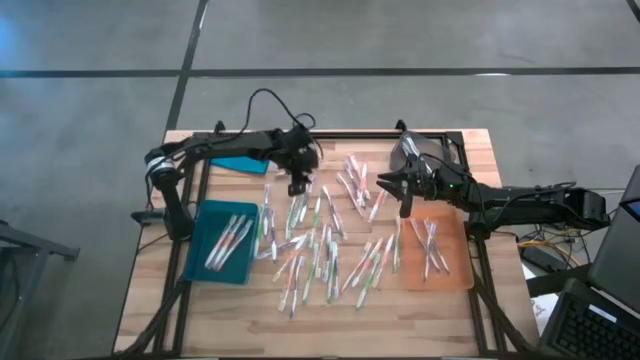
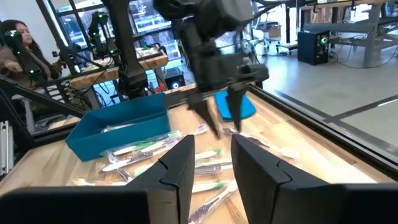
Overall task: Pick & Place Toothbrushes
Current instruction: Put the purple toothbrush into the orange bin
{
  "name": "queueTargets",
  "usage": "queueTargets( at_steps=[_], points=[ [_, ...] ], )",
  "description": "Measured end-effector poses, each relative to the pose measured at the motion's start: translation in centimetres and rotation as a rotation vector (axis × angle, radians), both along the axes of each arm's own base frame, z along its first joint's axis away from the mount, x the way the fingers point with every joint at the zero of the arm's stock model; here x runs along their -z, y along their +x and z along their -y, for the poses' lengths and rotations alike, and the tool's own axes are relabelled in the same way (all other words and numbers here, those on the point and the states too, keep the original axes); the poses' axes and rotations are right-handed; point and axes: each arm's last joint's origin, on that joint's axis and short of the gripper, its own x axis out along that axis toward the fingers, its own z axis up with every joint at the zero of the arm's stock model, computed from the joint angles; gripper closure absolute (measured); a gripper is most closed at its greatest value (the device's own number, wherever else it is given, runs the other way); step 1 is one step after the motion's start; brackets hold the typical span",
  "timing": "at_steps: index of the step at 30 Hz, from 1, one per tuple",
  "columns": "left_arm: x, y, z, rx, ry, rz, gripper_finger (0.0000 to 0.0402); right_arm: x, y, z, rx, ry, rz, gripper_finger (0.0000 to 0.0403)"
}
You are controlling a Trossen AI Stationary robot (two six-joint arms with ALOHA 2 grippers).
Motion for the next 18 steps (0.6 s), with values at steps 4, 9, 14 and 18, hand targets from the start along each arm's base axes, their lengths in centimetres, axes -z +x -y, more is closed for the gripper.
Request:
queueTargets(
  at_steps=[4, 9, 14, 18],
  points=[
    [-0.8, 1.9, 3.1, 0.166, 0.062, 0.036, 0.0227, 0.0, 0.0, 0.0, 0.0, 0.001, -0.001, 0.0289],
    [-1.8, 3.7, 7.0, 0.295, 0.194, 0.051, 0.0228, 0.0, 0.0, 0.0, 0.001, 0.0, -0.001, 0.0278],
    [-1.9, 4.6, 10.0, 0.45, 0.374, 0.043, 0.0241, 0.0, 0.0, 0.0, 0.001, 0.005, 0.0, 0.027],
    [-1.3, 5.1, 10.9, 0.507, 0.395, 0.037, 0.0255, 0.0, 0.0, 0.0, 0.001, 0.005, -0.001, 0.0263]
  ],
)
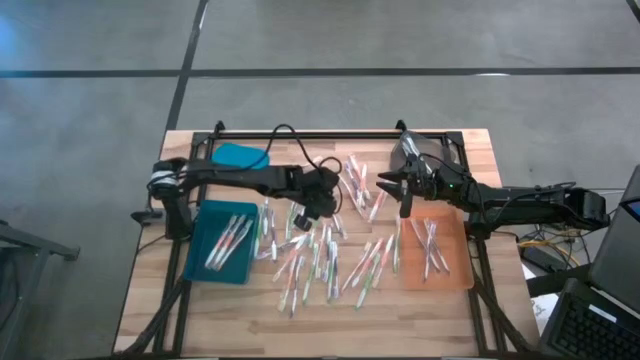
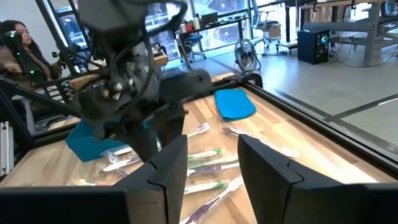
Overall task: Pick & Place Toothbrushes
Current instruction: Put the purple toothbrush into the orange bin
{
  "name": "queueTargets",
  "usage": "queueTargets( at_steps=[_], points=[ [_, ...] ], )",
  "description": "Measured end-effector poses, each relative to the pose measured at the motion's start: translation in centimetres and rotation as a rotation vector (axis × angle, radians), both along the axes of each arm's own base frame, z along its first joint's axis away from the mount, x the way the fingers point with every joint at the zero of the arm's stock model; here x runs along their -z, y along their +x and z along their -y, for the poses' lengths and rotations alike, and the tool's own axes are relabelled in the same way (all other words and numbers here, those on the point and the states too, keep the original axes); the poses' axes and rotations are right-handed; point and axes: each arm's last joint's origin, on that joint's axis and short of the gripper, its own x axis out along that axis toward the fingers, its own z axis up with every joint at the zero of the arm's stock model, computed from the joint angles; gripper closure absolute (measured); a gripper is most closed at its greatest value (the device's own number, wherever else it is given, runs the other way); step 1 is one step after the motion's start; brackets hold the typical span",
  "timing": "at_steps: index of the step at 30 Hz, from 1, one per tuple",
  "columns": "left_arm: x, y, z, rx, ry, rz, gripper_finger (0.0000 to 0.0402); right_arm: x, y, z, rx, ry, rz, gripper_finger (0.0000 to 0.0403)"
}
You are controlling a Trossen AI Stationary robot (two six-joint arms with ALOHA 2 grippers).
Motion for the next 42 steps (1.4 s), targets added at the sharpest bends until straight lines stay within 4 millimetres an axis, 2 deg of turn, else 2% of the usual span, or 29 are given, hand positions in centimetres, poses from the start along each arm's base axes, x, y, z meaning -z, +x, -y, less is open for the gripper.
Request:
queueTargets(
  at_steps=[12, 22, 33, 42],
  points=[
    [2.7, 2.8, -1.7, -0.001, 0.045, -0.125, 0.0275, 0.1, 0.0, 0.0, 0.0, 0.008, -0.012, 0.0245],
    [6.5, 4.6, -2.5, 0.001, 0.088, -0.323, 0.0273, 0.6, -0.1, 0.0, -0.002, 0.025, -0.063, 0.024],
    [6.8, 4.9, -2.5, 0.078, 0.129, -0.328, 0.0286, 1.3, -0.2, -0.1, -0.003, 0.039, -0.129, 0.0281],
    [6.7, 5.2, -2.6, 0.106, 0.151, -0.294, 0.0363, 1.4, -0.2, -0.1, -0.003, 0.039, -0.139, 0.0314]
  ],
)
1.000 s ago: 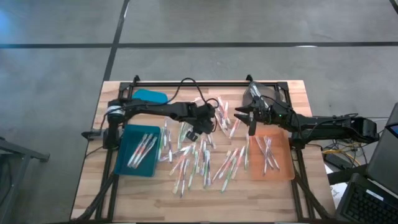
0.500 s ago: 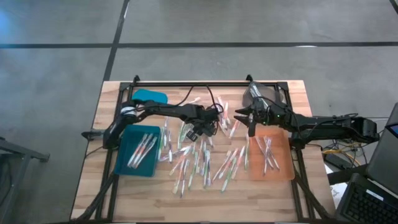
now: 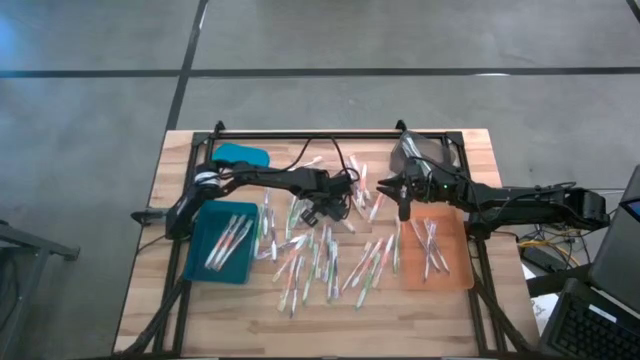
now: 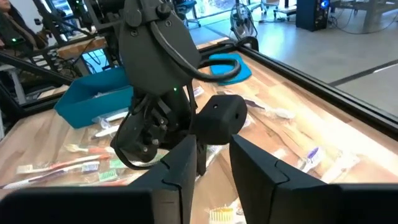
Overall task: Pick & Place Toothbrushes
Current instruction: Put the purple toothbrush into the orange bin
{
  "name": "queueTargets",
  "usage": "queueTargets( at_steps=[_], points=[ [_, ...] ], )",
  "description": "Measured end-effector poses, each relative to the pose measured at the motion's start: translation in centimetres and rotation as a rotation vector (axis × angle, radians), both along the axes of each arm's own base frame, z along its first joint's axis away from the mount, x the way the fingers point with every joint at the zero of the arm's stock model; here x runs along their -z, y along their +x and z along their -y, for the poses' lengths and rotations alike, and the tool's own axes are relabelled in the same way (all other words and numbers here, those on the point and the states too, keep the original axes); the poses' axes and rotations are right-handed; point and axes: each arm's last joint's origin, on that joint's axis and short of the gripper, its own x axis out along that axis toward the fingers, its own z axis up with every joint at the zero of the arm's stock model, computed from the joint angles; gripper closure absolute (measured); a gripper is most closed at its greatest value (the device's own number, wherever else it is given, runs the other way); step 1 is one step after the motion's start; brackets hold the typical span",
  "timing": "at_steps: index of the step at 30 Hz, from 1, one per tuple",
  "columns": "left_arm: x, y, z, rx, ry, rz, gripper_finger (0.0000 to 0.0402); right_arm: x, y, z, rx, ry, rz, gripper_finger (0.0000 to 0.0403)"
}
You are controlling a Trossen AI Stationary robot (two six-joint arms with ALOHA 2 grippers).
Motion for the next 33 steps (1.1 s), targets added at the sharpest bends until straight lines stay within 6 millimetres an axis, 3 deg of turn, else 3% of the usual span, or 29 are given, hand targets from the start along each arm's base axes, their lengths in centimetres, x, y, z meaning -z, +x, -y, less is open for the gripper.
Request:
queueTargets(
  at_steps=[4, 19, 33],
  points=[
    [-0.1, 0.1, 0.0, 0.0, 0.004, 0.013, 0.0395, 0.1, 0.0, 0.0, 0.0, 0.005, -0.014, 0.0329],
    [-1.0, 0.2, 0.7, 0.0, 0.048, -0.02, 0.04, 0.4, -0.1, 0.0, 0.003, 0.025, -0.037, 0.0364],
    [-2.9, 0.6, 2.3, 0.026, 0.125, -0.014, 0.0401, 2.0, -0.6, -0.3, 0.038, 0.241, -0.173, 0.0326]
  ],
)
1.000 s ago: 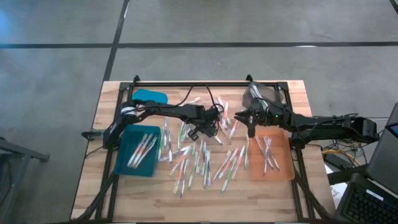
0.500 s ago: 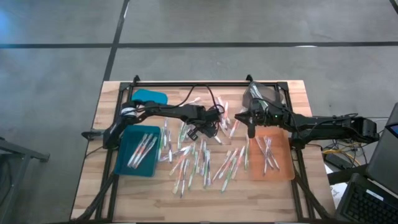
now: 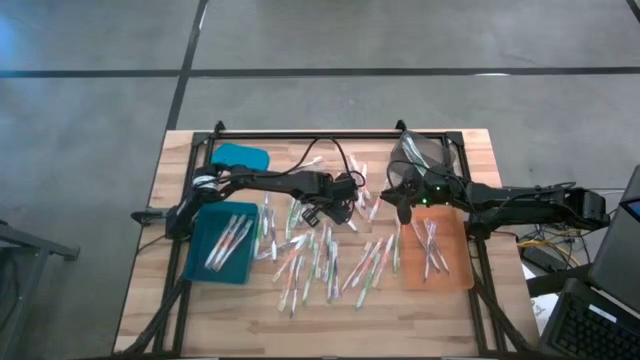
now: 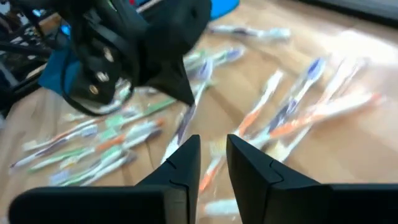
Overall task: Pick & Place Toothbrushes
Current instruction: Put the purple toothbrush into the orange bin
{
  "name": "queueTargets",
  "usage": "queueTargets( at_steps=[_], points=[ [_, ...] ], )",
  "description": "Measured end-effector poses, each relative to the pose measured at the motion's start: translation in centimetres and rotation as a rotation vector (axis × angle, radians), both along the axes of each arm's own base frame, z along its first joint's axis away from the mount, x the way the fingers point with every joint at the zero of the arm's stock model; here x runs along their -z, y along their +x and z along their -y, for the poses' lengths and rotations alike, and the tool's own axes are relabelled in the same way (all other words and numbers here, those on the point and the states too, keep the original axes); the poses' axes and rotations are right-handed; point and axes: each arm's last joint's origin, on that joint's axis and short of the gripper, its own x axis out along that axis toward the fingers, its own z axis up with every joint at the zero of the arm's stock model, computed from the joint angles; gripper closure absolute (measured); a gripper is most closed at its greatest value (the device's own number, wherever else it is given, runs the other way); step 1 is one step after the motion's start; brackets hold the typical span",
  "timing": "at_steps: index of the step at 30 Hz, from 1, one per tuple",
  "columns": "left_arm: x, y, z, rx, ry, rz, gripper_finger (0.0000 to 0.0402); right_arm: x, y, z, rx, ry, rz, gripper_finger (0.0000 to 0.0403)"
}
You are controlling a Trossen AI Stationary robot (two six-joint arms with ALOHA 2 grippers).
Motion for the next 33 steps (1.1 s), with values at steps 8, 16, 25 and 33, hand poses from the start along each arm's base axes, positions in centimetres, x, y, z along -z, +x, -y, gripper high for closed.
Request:
queueTargets(
  at_steps=[8, 16, 25, 33],
  points=[
    [-2.6, 0.0, 1.4, 0.053, 0.073, 0.089, 0.0401, 0.2, -0.1, -0.6, -0.14, 0.164, 0.003, 0.029],
    [-5.4, 0.2, 2.3, 0.108, 0.19, 0.216, 0.0401, 0.3, -0.2, -1.0, -0.23, 0.313, 0.002, 0.026],
    [-6.3, 0.9, 3.1, 0.164, 0.307, 0.28, 0.0401, 0.1, -0.1, -1.2, -0.29, 0.377, 0.017, 0.0235],
    [-7.1, 1.6, 4.4, 0.22, 0.371, 0.367, 0.0401, 0.1, -0.1, -1.1, -0.247, 0.345, 0.017, 0.0219]
  ],
)
